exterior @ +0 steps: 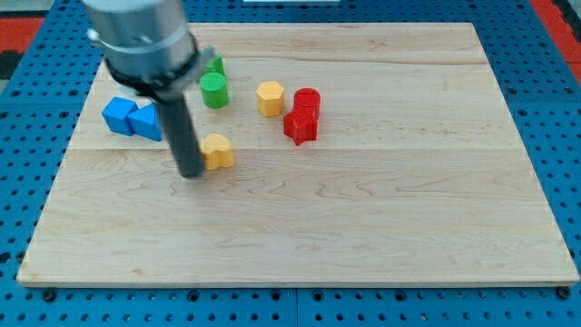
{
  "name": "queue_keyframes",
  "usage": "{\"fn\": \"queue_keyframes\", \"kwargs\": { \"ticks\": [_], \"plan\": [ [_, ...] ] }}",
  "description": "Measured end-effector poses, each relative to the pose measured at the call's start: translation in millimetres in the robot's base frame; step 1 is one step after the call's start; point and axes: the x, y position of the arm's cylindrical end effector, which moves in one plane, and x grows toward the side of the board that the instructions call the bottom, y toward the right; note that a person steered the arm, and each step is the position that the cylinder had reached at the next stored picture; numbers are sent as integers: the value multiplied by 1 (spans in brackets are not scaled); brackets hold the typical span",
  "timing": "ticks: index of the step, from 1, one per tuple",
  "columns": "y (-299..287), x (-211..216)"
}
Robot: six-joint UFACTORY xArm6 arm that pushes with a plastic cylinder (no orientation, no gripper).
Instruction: Move the yellow heart towards the bottom center
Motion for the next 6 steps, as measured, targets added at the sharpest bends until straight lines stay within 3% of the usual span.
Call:
{"fn": "queue_keyframes", "kwargs": {
  "ticks": [2, 3, 6],
  "plan": [
    [-78, -51],
    [-57, -68],
    [79, -13]
  ]
}}
